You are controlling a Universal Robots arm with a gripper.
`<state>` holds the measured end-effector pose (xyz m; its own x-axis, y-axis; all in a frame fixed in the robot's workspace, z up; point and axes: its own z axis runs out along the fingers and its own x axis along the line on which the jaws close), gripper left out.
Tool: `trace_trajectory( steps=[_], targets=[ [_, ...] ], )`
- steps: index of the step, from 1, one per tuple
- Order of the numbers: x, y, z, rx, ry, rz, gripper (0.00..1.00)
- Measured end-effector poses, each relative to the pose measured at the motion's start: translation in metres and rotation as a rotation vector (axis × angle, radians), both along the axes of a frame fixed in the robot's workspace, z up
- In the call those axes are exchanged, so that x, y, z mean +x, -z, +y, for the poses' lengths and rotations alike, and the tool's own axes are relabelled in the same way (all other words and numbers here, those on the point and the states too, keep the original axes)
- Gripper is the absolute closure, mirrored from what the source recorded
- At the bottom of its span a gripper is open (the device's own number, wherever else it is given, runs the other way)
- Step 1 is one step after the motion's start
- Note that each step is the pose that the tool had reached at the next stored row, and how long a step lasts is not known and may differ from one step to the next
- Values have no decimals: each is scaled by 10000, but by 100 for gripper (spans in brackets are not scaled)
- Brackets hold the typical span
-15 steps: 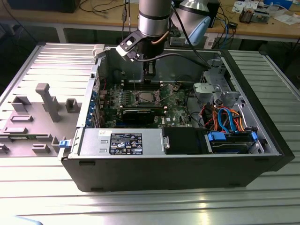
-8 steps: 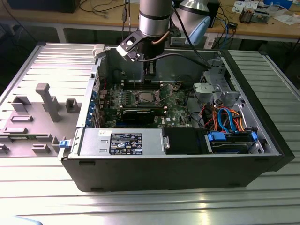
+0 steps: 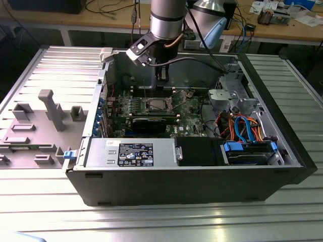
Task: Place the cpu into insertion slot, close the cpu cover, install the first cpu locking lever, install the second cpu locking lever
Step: 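Close the cpu cover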
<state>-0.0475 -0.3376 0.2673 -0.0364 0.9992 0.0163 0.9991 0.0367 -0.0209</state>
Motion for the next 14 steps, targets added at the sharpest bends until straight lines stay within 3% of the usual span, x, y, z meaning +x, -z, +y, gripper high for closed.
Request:
trace_trajectory(
  steps=[14],
  targets=[
    [100,0,0,0,0,0,89]
  ],
)
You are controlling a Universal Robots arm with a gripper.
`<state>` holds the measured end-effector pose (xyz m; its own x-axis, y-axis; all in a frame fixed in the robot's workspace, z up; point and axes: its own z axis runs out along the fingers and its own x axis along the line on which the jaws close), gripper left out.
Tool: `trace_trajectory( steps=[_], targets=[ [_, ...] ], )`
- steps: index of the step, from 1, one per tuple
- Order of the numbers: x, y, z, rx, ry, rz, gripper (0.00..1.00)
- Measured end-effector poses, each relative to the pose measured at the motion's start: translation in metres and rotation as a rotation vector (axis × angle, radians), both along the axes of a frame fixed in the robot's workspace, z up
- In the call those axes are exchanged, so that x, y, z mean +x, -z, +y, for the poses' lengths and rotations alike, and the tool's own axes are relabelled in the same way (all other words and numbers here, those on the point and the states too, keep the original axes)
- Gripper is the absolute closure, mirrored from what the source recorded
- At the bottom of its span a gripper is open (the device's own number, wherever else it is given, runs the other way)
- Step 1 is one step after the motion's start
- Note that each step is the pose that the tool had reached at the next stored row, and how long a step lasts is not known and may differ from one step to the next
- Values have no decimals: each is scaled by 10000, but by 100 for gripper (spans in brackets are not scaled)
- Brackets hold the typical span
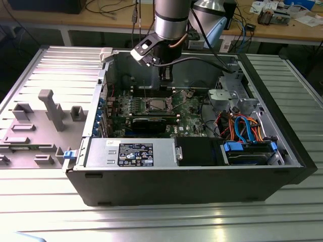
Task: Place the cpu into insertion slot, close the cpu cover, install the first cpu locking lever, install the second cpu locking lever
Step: 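Close the cpu cover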
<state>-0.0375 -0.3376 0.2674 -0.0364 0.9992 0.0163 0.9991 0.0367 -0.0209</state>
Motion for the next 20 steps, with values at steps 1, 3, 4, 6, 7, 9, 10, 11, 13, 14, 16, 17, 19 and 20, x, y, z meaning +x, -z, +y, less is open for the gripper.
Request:
trace_trajectory(
  steps=[1,3,4,6,7,9,10,11,13,14,16,17,19,20],
  targets=[
    [4,0,0,0,0,0,89],
    [14,0,0,0,0,0,89],
    [21,0,0,0,0,0,89],
    [29,0,0,0,0,0,89],
    [33,0,0,0,0,0,89],
    [44,0,0,0,-1,0,89],
    [51,0,0,0,-1,0,89],
    [60,0,0,0,-1,0,89],
    [72,0,0,0,0,0,89],
    [80,0,0,0,0,0,89],
    [93,0,0,0,0,0,89],
    [96,0,0,0,0,0,89],
    [100,0,0,0,0,0,89],
    [100,0,0,0,1,0,89]
  ],
)
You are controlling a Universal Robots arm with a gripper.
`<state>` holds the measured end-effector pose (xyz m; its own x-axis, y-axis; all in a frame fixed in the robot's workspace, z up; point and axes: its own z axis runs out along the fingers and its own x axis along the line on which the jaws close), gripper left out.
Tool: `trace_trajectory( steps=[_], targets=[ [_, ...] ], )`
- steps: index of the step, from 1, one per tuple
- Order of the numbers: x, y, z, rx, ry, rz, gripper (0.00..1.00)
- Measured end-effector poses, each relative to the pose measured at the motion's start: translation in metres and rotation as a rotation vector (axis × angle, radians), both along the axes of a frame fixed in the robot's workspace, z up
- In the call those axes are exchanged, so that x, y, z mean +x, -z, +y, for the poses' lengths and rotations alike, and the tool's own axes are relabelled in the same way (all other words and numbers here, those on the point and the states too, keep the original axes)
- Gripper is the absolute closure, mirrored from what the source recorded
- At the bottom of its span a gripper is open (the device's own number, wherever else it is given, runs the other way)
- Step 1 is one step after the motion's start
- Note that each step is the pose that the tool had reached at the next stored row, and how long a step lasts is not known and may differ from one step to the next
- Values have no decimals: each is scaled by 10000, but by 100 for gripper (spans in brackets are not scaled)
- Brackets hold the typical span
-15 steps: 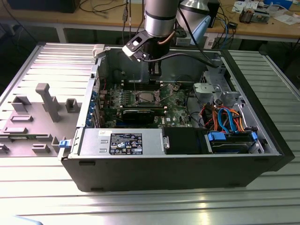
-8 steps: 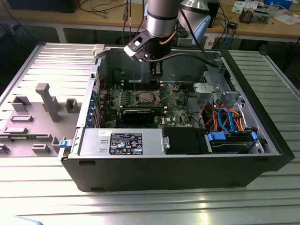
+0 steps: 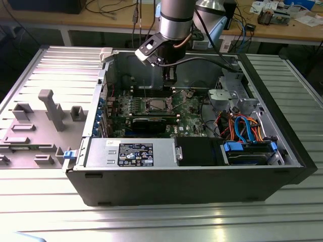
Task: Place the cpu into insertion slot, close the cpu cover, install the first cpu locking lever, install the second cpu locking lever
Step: 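Close the cpu cover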
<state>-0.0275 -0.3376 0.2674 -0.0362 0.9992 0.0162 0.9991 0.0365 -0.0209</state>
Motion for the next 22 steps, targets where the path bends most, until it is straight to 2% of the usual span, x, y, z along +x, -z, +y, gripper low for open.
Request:
trace_trajectory(
  steps=[8,17,20,22],
  targets=[
    [3,-2,1,1,-1,0,89],
    [2,-50,0,2,-3,-2,89],
    [-8,-50,0,0,-3,-53,89],
    [-8,-50,0,1,-4,-54,89]
  ],
)
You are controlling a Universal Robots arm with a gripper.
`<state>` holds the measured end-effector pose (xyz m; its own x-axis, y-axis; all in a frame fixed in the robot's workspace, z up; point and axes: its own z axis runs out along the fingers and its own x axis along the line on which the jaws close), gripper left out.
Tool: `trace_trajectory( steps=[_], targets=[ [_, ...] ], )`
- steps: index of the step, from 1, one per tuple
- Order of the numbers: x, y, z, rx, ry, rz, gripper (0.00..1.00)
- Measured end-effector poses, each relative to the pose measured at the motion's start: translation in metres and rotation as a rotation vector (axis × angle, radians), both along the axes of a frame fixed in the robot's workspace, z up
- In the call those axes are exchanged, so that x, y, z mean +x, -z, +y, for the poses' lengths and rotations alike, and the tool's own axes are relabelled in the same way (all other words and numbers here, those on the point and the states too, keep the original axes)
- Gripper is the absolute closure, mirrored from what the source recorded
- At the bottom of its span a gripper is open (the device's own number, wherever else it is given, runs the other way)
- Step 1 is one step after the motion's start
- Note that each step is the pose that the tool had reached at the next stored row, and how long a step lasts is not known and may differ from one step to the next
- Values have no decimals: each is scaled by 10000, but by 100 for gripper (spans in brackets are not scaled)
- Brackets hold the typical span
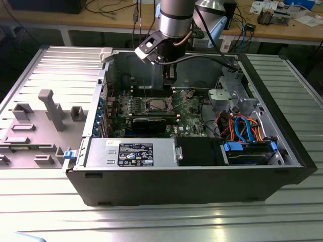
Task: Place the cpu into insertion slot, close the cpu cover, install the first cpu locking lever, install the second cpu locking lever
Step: 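Close the cpu cover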
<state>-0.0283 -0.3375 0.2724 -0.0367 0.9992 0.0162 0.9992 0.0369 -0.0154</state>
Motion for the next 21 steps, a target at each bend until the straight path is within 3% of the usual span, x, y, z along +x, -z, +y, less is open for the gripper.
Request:
trace_trajectory(
  steps=[12,21],
  targets=[
    [0,0,0,-1,2,-9,89],
    [139,0,1,-1,1,-9,89]
  ],
)
